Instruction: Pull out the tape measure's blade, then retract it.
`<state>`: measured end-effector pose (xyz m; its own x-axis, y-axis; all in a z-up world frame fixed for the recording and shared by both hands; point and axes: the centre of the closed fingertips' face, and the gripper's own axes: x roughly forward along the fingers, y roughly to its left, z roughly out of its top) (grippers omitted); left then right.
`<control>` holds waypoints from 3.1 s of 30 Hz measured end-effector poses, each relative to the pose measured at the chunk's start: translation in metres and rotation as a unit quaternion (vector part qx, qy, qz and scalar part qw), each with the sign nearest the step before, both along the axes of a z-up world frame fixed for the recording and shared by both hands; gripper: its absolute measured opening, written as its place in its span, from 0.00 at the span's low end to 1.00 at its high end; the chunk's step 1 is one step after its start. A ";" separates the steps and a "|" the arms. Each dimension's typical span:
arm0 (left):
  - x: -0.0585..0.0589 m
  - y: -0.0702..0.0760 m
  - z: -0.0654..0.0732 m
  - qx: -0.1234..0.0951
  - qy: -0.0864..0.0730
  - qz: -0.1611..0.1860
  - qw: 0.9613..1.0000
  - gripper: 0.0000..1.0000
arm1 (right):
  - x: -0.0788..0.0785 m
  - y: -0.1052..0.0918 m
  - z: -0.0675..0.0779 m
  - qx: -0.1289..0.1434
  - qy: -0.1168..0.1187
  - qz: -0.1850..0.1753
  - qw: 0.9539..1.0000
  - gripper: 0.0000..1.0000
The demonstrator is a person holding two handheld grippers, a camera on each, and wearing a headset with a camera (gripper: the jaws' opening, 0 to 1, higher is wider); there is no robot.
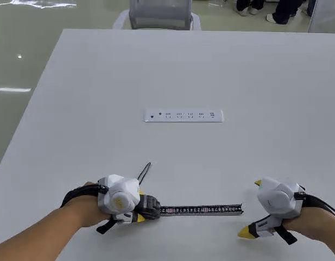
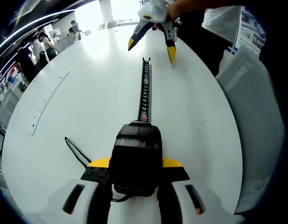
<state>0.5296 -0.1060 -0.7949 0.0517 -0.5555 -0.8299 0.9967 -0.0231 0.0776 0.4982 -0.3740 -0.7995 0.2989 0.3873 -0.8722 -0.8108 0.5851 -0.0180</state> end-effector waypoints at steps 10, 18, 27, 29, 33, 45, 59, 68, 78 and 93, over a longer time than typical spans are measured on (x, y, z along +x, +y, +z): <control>0.001 0.000 0.000 0.008 -0.002 -0.013 1.000 0.34 | -0.007 -0.006 0.005 -0.001 -0.009 -0.007 1.000 1.00; 0.012 0.004 0.014 -0.034 0.022 0.046 0.998 0.59 | -0.020 -0.012 0.003 -0.016 0.004 0.003 1.000 1.00; 0.018 0.013 0.027 -0.069 0.059 0.110 0.990 0.99 | -0.015 -0.012 0.009 -0.025 -0.003 -0.001 1.000 1.00; 0.019 0.014 0.029 -0.071 0.058 0.118 0.989 0.99 | -0.015 -0.011 0.010 -0.025 -0.005 -0.001 1.000 1.00; 0.017 0.017 0.033 -0.075 0.058 0.128 0.987 0.99 | -0.016 -0.010 0.015 -0.021 -0.006 -0.006 1.000 1.00; 0.029 0.042 0.067 -0.185 0.049 0.248 0.950 0.99 | -0.002 -0.023 0.041 0.048 -0.074 -0.135 0.987 1.00; 0.009 0.104 0.075 -0.180 0.044 0.332 0.925 0.99 | -0.034 -0.024 0.056 0.089 -0.097 -0.183 0.974 1.00; -0.014 0.124 0.089 -0.214 0.022 0.340 0.915 0.99 | -0.055 -0.033 0.070 0.106 -0.118 -0.218 0.963 1.00; -0.044 0.142 0.095 -0.224 0.014 0.362 0.905 0.99 | -0.085 -0.036 0.068 0.112 -0.124 -0.239 0.957 1.00; -0.078 0.162 0.100 -0.233 -0.002 0.385 0.893 0.99 | -0.117 -0.024 0.091 0.137 -0.163 -0.264 0.941 0.99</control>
